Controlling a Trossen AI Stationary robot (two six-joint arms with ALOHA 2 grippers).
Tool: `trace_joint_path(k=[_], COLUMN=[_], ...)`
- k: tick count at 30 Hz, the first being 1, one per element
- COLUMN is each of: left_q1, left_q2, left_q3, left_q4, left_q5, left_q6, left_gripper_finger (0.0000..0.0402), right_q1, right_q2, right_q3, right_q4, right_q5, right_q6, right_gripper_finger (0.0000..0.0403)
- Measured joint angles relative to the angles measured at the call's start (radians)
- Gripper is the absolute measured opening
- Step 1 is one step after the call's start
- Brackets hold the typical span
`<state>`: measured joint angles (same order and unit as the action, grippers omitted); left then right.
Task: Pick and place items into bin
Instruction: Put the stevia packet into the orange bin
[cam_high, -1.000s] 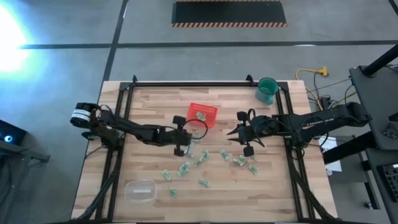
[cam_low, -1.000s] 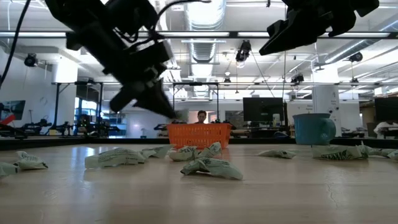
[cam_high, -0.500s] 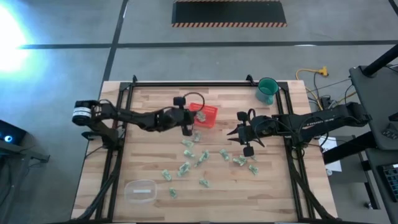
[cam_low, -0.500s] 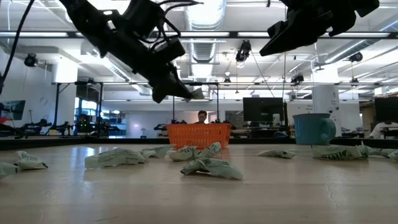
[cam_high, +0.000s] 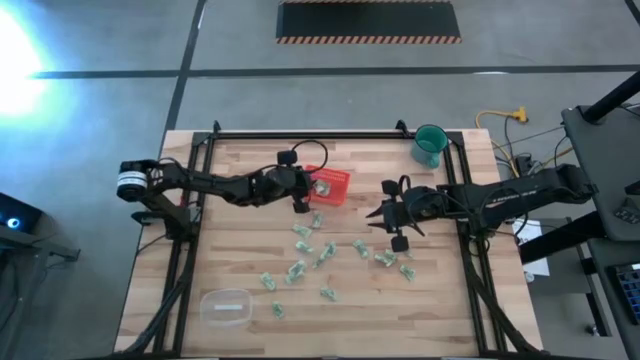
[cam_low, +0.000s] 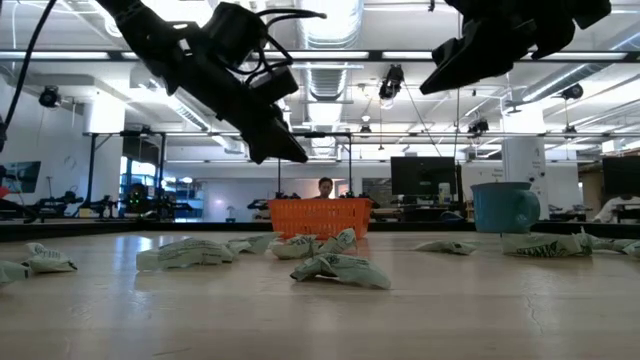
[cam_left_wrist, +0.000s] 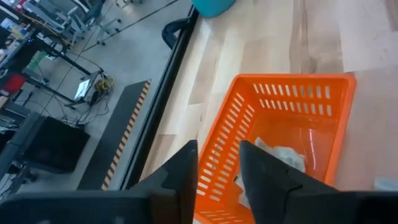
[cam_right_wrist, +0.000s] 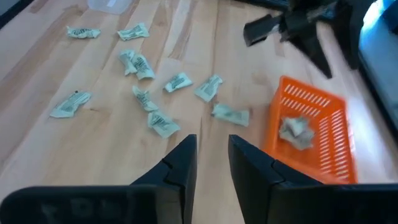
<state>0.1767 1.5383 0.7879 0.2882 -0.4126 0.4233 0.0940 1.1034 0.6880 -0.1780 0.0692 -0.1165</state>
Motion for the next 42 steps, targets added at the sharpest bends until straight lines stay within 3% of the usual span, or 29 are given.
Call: trace_joint_path(k=[6, 13, 21, 29, 37, 42], left_q1=[-0.02, -0.086, -0.174, -0.241, -0.259, -0.259], left_q2=[0.0, -0.005, -0.108, -0.226, -0.239, -0.228], left_q3=[-0.001, -0.003, -0.003, -0.009, -0.008, -0.01], left_q4=[-0.082, -0.197, -0.258, -0.352, -0.375, -0.392], left_q5=[-0.004, -0.004, -0.017, -0.02, -0.022, -0.022], left_q6=[-0.11, -0.149, -0.158, -0.221, -0.241, -0.247], left_gripper_finger=[0.0125, 0.0126, 0.0125, 0.0125, 0.0125, 0.0125], right_q1=[0.001, 0.002, 0.0, 0.066, 0.136, 0.187], right_q2=[0.009, 0.063, 0.18, 0.312, 0.353, 0.353], right_q3=[-0.08, -0.153, -0.098, -0.024, 0.053, 0.061], right_q4=[-0.002, 0.061, 0.042, -0.078, -0.111, -0.158], right_q5=[-0.109, -0.112, -0.088, -0.146, -0.145, -0.042], right_q6=[0.06, 0.169, 0.402, 0.319, 0.317, 0.361], right_gripper_finger=[0.0082, 0.0091, 0.008, 0.0082, 0.0085, 0.0076])
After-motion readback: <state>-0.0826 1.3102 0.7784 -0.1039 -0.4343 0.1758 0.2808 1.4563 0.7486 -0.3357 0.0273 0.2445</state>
